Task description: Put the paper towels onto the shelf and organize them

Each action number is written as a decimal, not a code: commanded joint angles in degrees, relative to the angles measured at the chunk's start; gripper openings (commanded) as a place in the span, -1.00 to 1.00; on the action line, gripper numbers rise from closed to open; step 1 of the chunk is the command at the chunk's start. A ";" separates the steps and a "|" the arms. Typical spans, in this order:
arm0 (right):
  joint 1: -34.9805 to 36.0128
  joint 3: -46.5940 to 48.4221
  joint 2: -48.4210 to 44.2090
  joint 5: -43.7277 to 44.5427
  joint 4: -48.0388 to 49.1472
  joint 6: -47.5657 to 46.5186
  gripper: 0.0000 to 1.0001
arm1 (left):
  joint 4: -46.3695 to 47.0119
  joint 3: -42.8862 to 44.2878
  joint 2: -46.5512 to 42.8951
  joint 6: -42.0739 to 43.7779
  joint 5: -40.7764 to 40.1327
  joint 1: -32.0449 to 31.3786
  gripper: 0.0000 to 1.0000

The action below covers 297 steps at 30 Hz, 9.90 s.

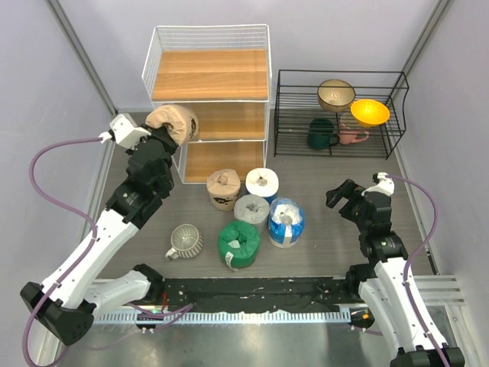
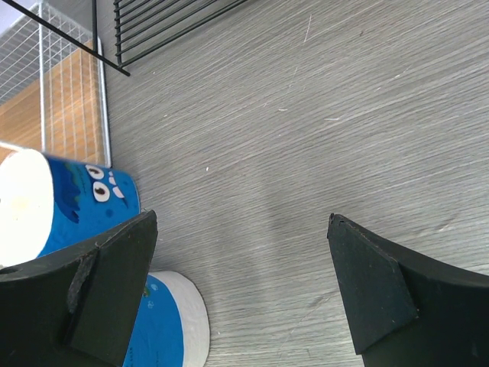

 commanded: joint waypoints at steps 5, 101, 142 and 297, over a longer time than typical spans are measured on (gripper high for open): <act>0.17 0.33 0.20 -0.57 2.47 -0.91 0.98 | 0.61 0.56 -2.92 1.76 -5.46 5.75 -0.99; 0.25 0.33 0.37 -0.30 2.47 -0.82 0.99 | -3.61 19.89 19.94 -7.99 -4.41 -10.86 -0.70; 0.16 0.42 0.73 -0.04 2.21 -0.91 0.99 | -0.71 20.16 22.49 -4.30 -2.92 -10.33 0.21; 0.16 0.42 2.48 -0.39 1.77 -0.03 0.98 | -24.53 9.42 -6.17 -16.35 14.14 -2.51 -0.08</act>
